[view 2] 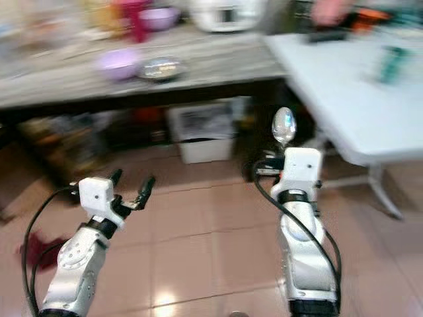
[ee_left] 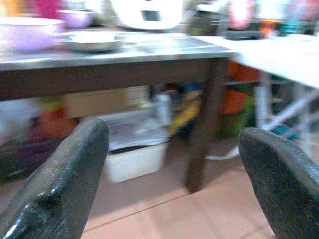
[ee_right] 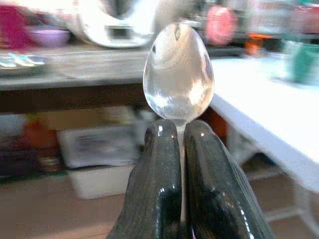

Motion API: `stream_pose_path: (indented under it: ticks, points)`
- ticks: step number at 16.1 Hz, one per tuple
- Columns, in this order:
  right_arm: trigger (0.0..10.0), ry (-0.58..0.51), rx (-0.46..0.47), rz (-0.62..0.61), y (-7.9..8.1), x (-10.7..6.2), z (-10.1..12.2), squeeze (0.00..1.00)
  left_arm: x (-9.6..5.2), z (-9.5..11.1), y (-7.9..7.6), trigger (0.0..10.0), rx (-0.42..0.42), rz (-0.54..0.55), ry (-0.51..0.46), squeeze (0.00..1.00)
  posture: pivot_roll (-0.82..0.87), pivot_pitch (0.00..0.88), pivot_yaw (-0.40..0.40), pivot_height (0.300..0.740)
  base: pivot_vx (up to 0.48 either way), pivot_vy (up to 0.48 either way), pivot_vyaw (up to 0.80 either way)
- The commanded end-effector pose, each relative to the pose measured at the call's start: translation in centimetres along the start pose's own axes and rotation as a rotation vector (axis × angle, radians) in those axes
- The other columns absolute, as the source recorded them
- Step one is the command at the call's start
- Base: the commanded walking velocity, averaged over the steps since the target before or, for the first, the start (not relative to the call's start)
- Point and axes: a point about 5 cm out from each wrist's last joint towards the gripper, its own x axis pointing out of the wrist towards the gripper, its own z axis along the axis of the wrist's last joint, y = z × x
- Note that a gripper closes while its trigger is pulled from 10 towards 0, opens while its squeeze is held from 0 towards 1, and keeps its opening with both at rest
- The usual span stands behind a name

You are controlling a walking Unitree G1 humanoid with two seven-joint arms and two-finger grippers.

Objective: Setting the table

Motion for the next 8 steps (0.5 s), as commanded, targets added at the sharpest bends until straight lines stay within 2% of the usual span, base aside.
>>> stream_pose_path:
  ticks: [1,8]
  points:
    - [10.0,-0.032,0.018,0.026,0.99,0.21,0.79,0.0,-0.49,0.05,0.74,10.0,0.016,0.017,0.009,0.0,-0.24,0.092,0.046,0.74,0.458,0.0,0.0]
    - [10.0,-0.036,-0.002,0.038,1.15,0.15,0.81,0.0,-0.34,0.06,0.45,10.0,0.009,0.005,0.009,0.0,-0.24,0.092,0.049,0.74,0.467,0.0,0.0]
